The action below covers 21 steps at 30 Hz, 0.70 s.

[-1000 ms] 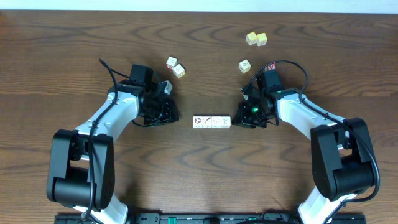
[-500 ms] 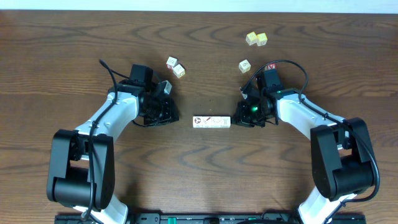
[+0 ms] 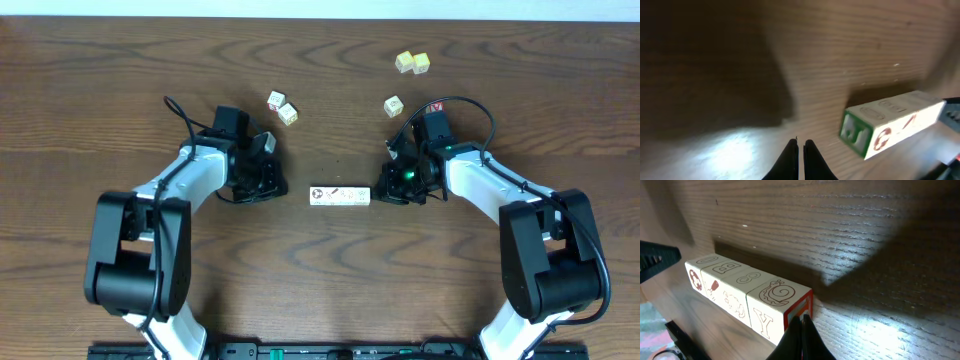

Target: Lift 4 blocks

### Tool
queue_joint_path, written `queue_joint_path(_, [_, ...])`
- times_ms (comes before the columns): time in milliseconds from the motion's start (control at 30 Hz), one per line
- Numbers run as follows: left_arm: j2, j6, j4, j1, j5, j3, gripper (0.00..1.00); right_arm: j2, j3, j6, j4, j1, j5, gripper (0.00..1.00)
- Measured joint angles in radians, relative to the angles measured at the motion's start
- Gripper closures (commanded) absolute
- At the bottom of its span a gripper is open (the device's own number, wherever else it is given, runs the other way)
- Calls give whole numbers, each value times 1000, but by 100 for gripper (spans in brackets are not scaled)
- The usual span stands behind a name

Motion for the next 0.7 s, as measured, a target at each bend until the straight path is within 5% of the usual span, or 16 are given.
queue_joint_path(700, [50,0,34,-77,93,0,93,0,0,3,0,6,-2,99])
